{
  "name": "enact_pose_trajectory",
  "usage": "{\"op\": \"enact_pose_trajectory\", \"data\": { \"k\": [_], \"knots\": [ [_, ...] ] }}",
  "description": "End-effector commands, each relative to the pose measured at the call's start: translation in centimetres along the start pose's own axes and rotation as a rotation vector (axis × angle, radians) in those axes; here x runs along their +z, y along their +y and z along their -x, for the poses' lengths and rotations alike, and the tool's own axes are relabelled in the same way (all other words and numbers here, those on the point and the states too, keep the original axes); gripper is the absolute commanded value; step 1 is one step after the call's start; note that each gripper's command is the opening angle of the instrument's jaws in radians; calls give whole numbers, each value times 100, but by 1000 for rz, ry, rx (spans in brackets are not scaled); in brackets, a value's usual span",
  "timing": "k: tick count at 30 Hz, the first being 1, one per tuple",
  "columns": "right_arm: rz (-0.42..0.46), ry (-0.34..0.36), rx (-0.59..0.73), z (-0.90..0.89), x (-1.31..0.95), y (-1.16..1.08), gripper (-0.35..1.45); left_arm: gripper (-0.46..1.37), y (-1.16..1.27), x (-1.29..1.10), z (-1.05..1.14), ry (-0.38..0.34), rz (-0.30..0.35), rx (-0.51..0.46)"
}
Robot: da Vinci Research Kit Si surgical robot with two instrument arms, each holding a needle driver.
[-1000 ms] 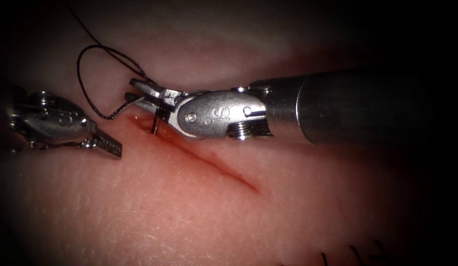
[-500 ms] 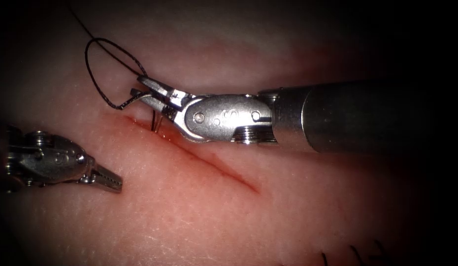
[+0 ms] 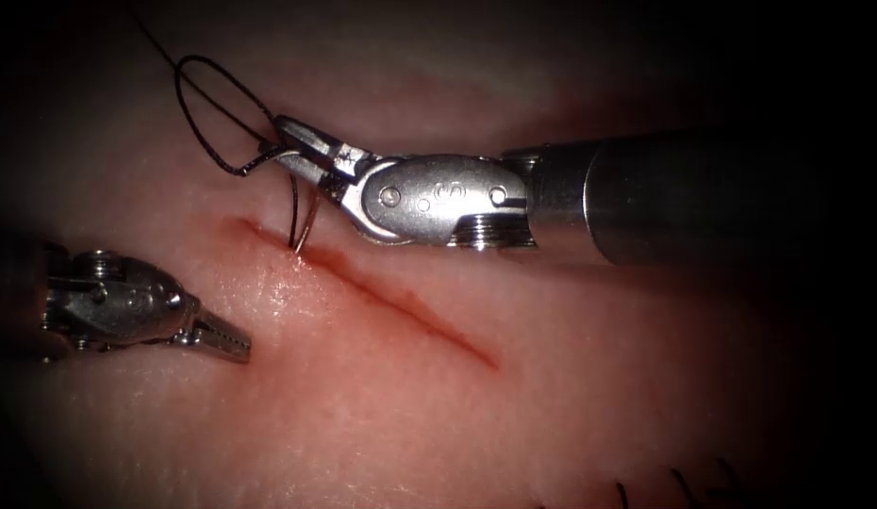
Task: Wound Closure
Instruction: Use the right gripper to throw the needle through the bottom of the wound
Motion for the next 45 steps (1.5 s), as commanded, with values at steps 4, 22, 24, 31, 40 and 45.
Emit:
{"op": "enact_pose_trajectory", "data": {
  "k": [4,22,24,31,40,45],
  "knots": [
    [9,13,42,2,1,2,-35,-35,-5,3,7,6,5,1],
    [60,48,326,16,2,4,-35,-35,0,2,27,15,9,9],
    [83,55,394,19,3,5,-35,-35,0,1,27,18,9,9],
    [133,82,617,33,3,-1,-35,-35,0,2,27,18,9,9],
    [168,128,877,50,5,-13,-35,-35,0,2,27,21,10,9],
    [173,104,947,49,4,-15,-35,-35,-1,1,28,21,10,10]
  ]
}}
